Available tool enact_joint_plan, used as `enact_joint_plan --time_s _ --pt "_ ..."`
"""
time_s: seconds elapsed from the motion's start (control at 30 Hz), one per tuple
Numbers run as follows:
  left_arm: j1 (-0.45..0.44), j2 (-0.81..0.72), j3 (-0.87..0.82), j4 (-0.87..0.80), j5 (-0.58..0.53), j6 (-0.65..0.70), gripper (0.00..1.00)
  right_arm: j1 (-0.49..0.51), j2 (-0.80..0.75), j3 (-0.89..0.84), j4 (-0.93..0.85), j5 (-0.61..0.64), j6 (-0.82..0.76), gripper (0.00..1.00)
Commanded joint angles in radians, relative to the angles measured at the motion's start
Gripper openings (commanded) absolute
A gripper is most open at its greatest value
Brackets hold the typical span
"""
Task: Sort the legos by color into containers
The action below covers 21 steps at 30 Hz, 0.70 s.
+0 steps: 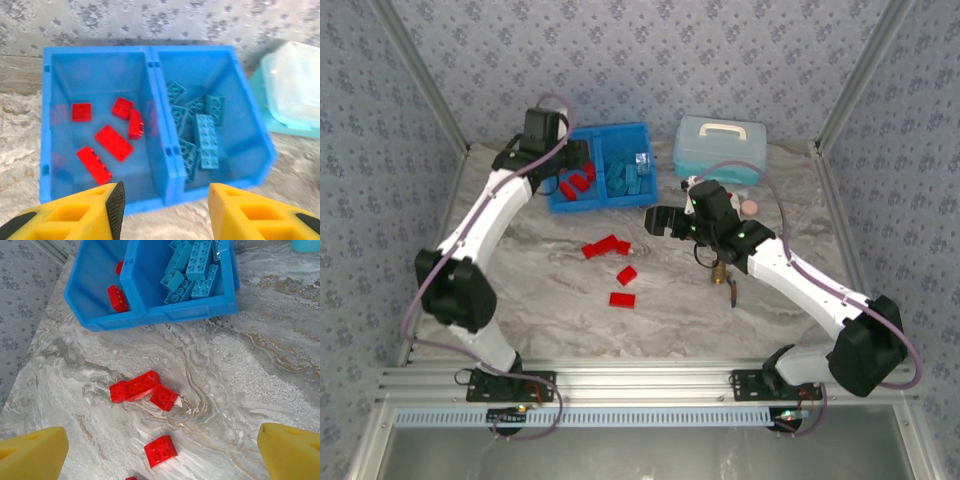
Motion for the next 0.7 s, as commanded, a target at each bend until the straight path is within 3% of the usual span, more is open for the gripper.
enact_joint_plan --time_s 0.0,0.17,0.43,0.67 --pt "-0.044 -0.096 -0.147 0.039 0.027 0.033 0.49 0.010 -0.025 0.006 -0.009 0.008 0.012 1.00" --pt "-0.156 -0.195 -0.325 0.015 -0.024 0.141 0.50 0.012 -0.022 0.003 -0.003 0.009 0.017 1.00" --pt "-0.282 -0.130 -0.440 0.079 -0.032 -0.062 0.50 0.014 -0.014 0.005 0.009 0.012 0.028 1.00" --pt "-0.309 0.022 -0.419 0.118 -0.025 -0.152 0.50 0.013 -0.040 -0.013 -0.011 0.024 0.030 1.00"
